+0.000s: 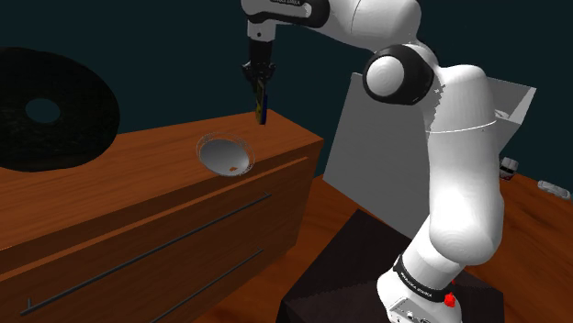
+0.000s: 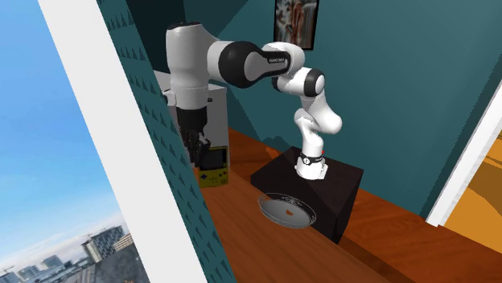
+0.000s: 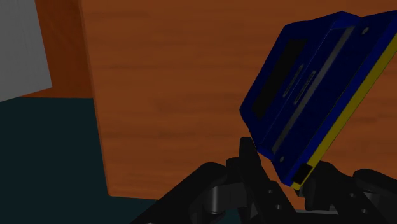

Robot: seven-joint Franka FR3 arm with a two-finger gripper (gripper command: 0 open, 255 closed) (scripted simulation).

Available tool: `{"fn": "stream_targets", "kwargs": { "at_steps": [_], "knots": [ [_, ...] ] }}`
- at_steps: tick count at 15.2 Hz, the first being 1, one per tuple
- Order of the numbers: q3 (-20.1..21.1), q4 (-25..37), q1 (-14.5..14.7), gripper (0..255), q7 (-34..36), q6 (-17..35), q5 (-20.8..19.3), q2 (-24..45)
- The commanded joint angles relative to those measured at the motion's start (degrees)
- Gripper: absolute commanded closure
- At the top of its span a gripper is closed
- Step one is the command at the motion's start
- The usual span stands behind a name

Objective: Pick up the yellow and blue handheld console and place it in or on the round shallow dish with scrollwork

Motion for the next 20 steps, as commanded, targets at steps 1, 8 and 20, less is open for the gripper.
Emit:
{"fn": "stream_targets", "kwargs": {
  "at_steps": [1,8,20],
  "knots": [
    [0.00,2.76,0.01,255,-0.06,-2.06,0.02,0.71],
    [-0.05,20.57,-0.14,255,-0.50,-12.71,0.14,7.86],
    [2.27,1.96,10.22,255,11.66,-8.66,-1.40,-6.07]
  ]
}}
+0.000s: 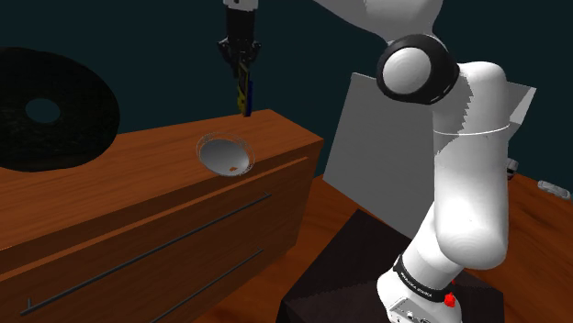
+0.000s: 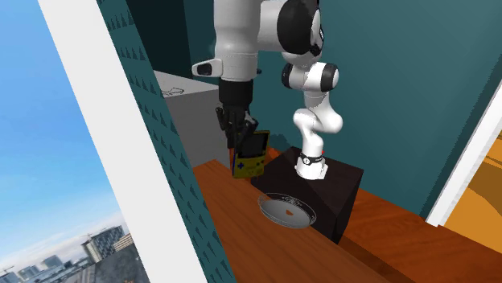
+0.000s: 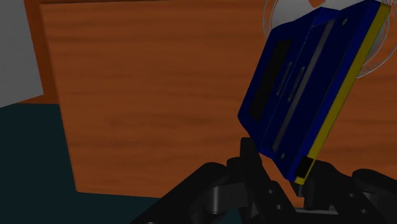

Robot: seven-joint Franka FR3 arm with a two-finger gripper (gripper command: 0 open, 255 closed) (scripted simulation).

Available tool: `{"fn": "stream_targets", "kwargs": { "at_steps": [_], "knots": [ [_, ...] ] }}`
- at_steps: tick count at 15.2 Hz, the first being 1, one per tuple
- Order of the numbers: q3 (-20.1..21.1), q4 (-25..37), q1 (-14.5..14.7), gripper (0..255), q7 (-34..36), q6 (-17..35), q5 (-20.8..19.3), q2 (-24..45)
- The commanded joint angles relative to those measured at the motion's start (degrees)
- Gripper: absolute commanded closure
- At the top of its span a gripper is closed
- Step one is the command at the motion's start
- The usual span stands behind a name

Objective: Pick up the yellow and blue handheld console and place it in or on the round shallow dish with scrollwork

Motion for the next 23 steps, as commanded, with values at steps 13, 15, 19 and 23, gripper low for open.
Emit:
{"fn": "stream_targets", "kwargs": {
  "at_steps": [13,15,19,23],
  "knots": [
    [2.34,-11.95,6.52,255,9.07,5.28,-0.85,-6.16],
    [2.34,-14.67,6.45,255,9.16,7.25,-0.81,-6.92],
    [2.34,-19.53,6.33,255,9.33,10.94,-0.75,-8.08],
    [2.33,-23.77,6.24,255,9.49,14.40,-0.73,-8.85]
  ]
}}
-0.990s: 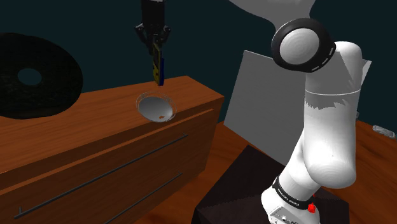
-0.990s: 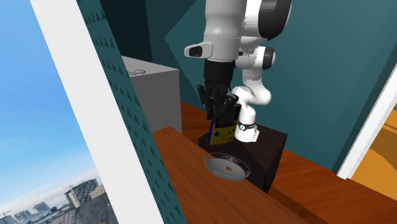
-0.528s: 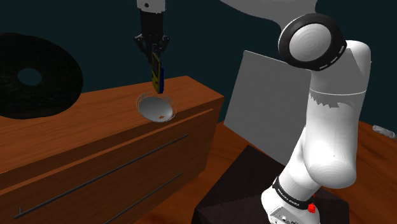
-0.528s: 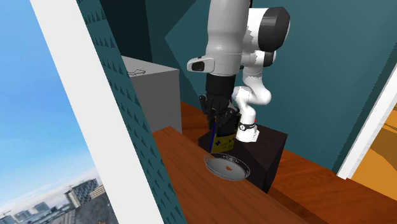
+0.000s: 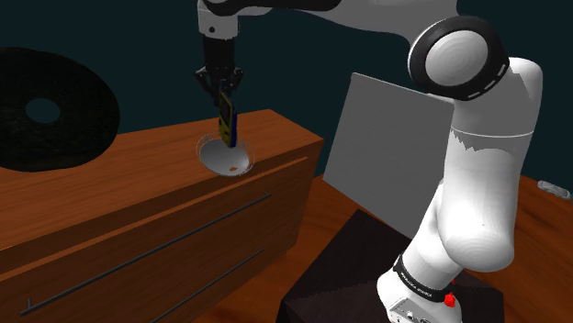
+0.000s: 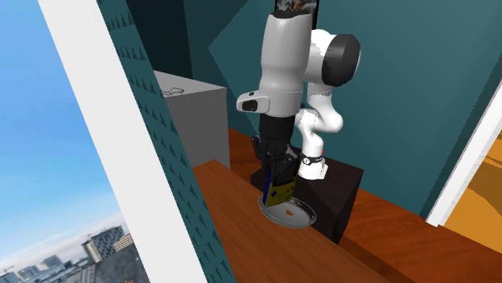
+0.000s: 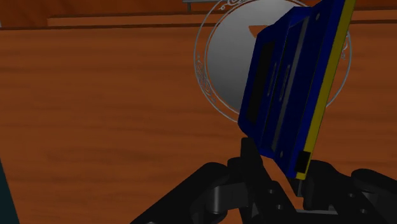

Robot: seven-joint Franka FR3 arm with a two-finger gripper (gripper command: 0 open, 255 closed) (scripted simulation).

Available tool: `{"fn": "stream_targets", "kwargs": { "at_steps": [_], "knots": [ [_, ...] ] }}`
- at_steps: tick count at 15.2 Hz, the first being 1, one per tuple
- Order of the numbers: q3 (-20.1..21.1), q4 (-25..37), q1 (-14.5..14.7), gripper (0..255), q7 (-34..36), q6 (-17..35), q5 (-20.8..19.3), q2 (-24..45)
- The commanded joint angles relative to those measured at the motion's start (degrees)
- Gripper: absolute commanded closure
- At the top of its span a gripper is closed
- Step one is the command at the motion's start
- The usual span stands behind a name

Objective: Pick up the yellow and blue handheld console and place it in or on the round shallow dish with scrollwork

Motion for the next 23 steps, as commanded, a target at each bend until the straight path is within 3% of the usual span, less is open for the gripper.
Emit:
{"fn": "stream_targets", "kwargs": {
  "at_steps": [1,4,11,12,17,21,23],
  "knots": [
    [0.00,-2.57,-0.04,255,0.11,2.01,0.02,-0.60],
    [-0.01,-5.55,-0.09,255,0.24,4.66,0.01,-0.94],
    [-0.01,-5.55,-0.09,255,0.24,4.66,0.02,-0.94],
    [-0.01,-5.54,-0.09,0,0.24,4.65,0.02,-0.93],
    [-0.01,-5.54,-0.10,0,0.24,4.65,0.02,-0.93],
    [0.11,3.88,0.27,0,0.12,-3.34,-0.04,0.49],
    [0.10,3.86,0.27,0,0.12,-3.34,-0.04,0.48]
  ]
}}
